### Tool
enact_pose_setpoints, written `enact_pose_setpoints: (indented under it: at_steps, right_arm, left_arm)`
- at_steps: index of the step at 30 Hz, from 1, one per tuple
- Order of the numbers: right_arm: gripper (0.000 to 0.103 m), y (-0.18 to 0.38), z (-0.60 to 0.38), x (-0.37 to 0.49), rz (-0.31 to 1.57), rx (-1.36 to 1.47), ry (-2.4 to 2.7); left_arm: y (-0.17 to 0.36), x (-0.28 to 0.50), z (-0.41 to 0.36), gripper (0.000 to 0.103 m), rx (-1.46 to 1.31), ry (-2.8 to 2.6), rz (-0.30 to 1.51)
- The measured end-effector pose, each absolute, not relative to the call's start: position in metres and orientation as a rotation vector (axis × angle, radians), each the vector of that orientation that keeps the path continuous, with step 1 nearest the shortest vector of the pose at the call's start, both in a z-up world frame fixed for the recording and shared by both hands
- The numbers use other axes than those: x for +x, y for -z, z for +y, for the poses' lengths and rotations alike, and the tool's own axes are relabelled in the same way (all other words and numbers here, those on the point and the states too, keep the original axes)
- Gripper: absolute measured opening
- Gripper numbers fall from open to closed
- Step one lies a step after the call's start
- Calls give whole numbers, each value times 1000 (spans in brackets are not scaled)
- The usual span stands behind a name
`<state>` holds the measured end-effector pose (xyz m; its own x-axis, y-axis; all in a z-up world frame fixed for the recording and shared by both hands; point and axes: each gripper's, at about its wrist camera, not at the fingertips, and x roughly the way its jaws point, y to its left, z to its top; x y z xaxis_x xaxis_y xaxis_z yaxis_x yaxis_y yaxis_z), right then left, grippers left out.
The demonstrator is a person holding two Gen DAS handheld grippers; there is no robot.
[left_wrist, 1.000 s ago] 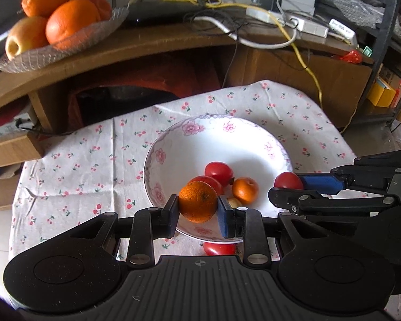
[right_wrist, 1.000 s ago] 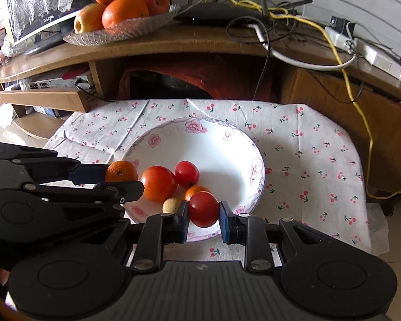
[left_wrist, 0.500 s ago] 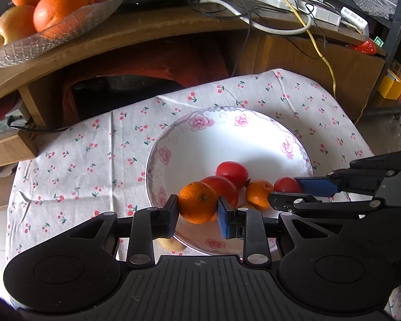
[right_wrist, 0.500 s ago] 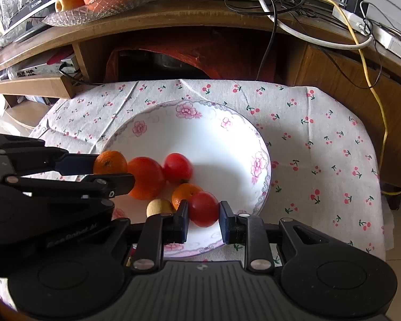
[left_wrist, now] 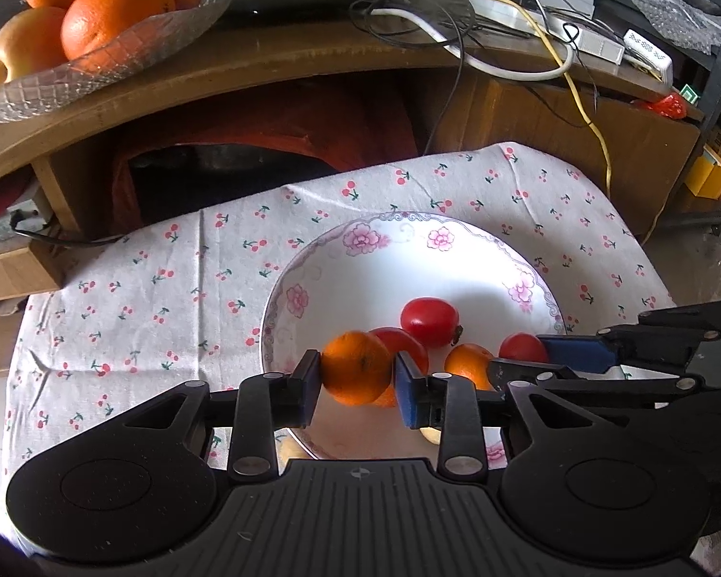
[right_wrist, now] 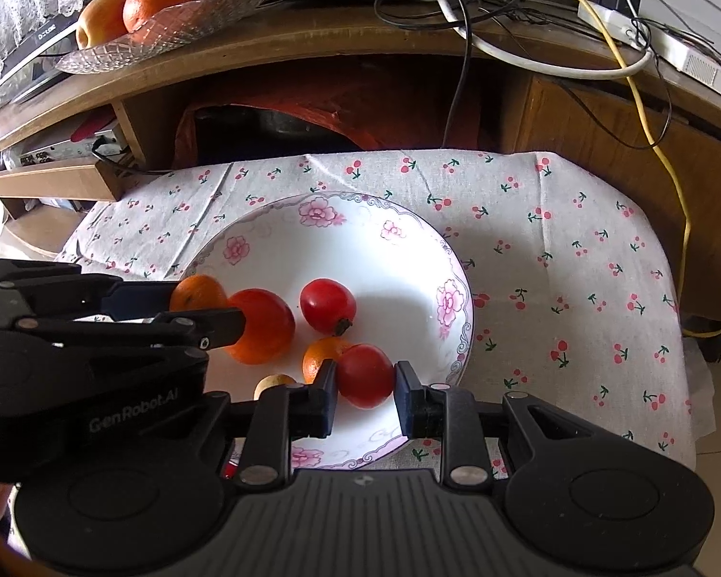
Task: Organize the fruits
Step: 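Open the left tool over the bowl while the right tool releases the red tomato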
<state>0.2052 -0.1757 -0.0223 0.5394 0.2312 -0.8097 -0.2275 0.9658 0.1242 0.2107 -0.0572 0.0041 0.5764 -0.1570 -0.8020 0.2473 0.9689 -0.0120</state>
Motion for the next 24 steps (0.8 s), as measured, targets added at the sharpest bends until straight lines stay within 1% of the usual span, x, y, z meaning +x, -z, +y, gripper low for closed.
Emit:
enact_pose_setpoints:
  at_steps: [11, 21, 24]
  right_arm:
    - [27, 20, -175, 203, 960, 9, -262]
    - [28, 11, -174, 198, 952, 17, -268]
    - [28, 11, -172, 195, 956, 13, -273]
  left_arm:
    - [-5, 210, -56, 46, 100, 235, 917]
    - [-13, 204, -51, 52, 93, 233, 902]
    - [-14, 201, -49, 52, 95, 230, 903]
